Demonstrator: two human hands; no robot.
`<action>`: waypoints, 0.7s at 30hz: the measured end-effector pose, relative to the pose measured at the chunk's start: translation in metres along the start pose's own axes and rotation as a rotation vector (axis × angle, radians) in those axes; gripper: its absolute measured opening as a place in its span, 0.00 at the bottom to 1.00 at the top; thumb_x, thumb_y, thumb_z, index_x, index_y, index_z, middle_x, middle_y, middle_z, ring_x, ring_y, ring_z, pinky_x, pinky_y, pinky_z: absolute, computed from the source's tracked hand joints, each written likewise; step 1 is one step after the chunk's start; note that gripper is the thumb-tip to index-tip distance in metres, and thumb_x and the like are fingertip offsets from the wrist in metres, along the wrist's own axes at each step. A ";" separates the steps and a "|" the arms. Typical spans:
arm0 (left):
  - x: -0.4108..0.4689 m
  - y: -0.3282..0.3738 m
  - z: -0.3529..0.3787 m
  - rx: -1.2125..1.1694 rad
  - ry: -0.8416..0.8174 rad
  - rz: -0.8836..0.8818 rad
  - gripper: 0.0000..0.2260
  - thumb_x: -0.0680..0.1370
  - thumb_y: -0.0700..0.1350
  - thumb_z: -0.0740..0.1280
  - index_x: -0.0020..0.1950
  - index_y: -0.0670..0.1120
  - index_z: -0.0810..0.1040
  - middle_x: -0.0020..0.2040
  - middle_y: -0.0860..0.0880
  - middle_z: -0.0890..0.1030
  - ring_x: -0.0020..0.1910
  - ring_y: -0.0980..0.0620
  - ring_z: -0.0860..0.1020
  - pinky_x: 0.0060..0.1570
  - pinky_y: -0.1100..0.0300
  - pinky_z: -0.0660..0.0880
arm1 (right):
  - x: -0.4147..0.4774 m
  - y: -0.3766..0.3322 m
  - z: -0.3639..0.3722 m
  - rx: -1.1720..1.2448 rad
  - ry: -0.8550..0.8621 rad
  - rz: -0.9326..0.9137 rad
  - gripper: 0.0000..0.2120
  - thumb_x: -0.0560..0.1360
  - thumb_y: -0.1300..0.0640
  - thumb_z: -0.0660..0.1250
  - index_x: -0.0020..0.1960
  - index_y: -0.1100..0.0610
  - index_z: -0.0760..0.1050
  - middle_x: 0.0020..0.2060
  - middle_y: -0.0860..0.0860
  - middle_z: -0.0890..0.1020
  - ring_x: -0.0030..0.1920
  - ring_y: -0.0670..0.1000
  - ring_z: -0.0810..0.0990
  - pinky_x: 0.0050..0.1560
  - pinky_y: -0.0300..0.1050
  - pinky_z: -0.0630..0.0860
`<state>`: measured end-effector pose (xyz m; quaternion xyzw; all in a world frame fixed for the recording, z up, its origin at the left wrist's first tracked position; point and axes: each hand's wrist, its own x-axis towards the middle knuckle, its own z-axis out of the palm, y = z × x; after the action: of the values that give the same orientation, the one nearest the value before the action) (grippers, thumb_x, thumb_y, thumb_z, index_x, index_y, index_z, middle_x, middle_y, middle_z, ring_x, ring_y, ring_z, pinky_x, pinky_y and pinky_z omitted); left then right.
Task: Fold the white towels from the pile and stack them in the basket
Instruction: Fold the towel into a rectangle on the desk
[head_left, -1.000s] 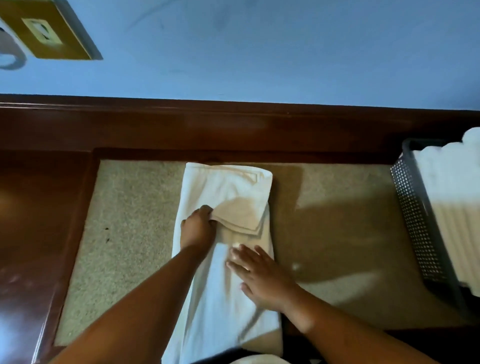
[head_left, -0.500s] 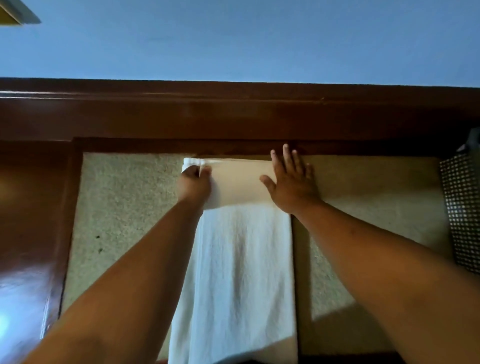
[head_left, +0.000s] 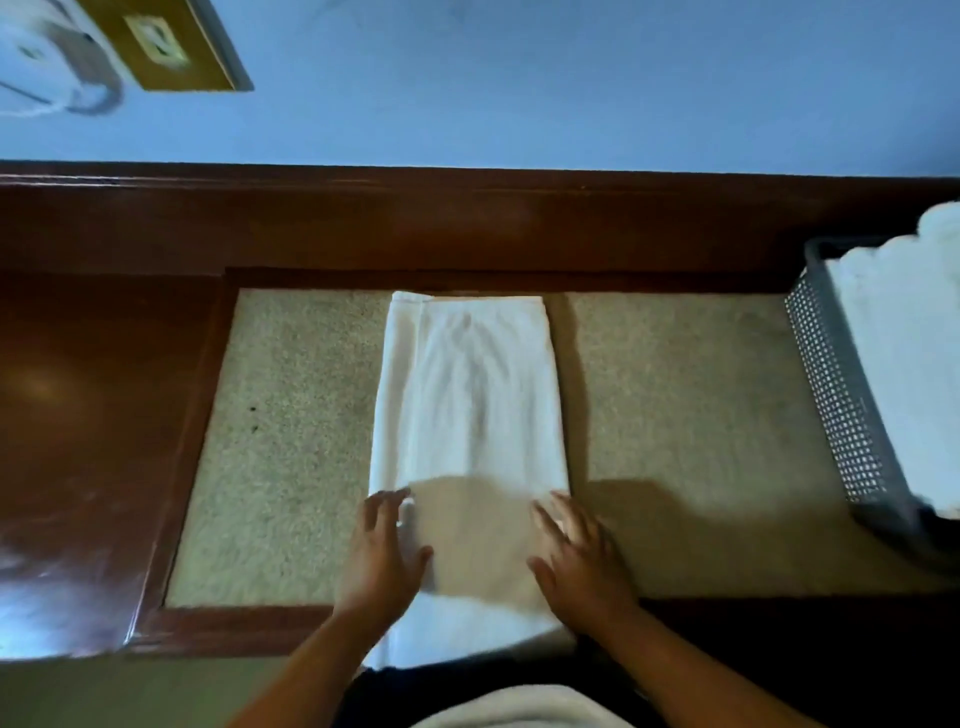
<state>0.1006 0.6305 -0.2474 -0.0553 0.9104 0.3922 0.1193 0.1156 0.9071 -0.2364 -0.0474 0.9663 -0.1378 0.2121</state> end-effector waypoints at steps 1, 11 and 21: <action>-0.031 -0.009 0.000 0.025 0.014 0.002 0.25 0.69 0.42 0.77 0.63 0.47 0.73 0.59 0.52 0.70 0.52 0.50 0.76 0.54 0.55 0.76 | -0.016 0.002 0.007 0.046 0.012 0.055 0.30 0.71 0.42 0.60 0.71 0.49 0.71 0.70 0.54 0.73 0.65 0.57 0.72 0.58 0.56 0.77; -0.135 -0.049 0.011 -0.750 0.012 -0.917 0.44 0.65 0.49 0.83 0.75 0.46 0.62 0.67 0.49 0.76 0.60 0.48 0.78 0.51 0.49 0.76 | -0.104 -0.024 0.059 0.912 -0.381 0.925 0.21 0.69 0.45 0.78 0.55 0.49 0.73 0.55 0.52 0.81 0.47 0.50 0.80 0.43 0.45 0.78; -0.169 -0.045 -0.007 -0.338 -0.445 -0.770 0.38 0.49 0.65 0.83 0.50 0.44 0.85 0.42 0.48 0.87 0.43 0.49 0.86 0.47 0.49 0.83 | -0.139 -0.024 0.086 1.054 -0.226 0.738 0.09 0.73 0.62 0.76 0.52 0.58 0.82 0.49 0.57 0.86 0.46 0.53 0.85 0.46 0.46 0.81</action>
<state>0.2714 0.5954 -0.2301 -0.3221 0.6995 0.4643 0.4375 0.2787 0.8836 -0.2492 0.3838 0.6938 -0.5054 0.3405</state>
